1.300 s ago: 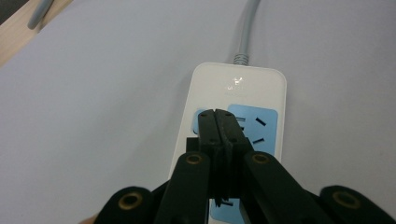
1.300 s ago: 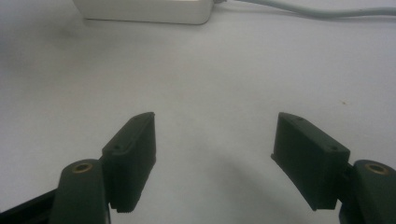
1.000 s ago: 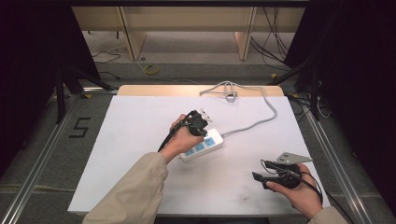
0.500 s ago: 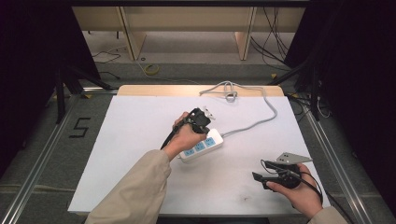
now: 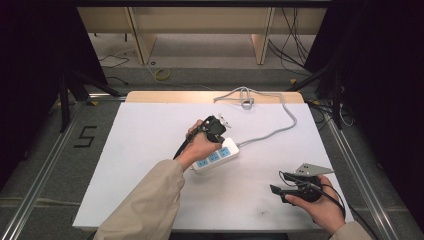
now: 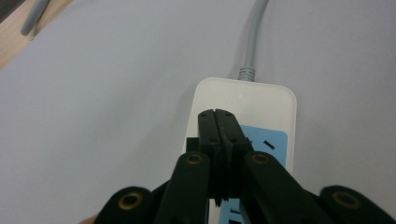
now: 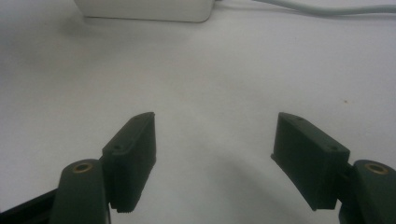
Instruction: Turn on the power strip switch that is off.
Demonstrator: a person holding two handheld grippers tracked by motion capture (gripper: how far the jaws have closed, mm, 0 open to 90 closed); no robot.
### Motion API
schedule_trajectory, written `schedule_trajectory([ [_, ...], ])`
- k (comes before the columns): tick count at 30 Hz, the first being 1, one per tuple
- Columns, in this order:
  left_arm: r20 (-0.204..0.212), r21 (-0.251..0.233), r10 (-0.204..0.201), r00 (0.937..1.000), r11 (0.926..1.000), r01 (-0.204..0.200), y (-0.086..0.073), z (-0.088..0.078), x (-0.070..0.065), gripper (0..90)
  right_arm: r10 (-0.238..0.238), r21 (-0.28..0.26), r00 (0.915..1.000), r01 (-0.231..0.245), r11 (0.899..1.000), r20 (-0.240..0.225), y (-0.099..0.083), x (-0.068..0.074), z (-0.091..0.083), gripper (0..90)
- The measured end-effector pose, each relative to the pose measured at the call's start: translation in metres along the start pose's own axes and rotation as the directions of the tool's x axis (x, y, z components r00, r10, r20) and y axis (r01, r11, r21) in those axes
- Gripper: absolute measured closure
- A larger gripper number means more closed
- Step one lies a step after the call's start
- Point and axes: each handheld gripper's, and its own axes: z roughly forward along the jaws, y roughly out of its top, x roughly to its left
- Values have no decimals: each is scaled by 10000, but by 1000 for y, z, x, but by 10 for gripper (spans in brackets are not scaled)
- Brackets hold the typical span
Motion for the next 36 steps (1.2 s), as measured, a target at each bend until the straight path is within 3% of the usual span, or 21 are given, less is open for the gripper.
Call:
schedule_trajectory([
  [36, -177, 575, 333, 9993, 9978, -323, 6, 14, 3, 897, -45, 67, 10000, 45, 10000, -48, 0, 0, 0, 305],
])
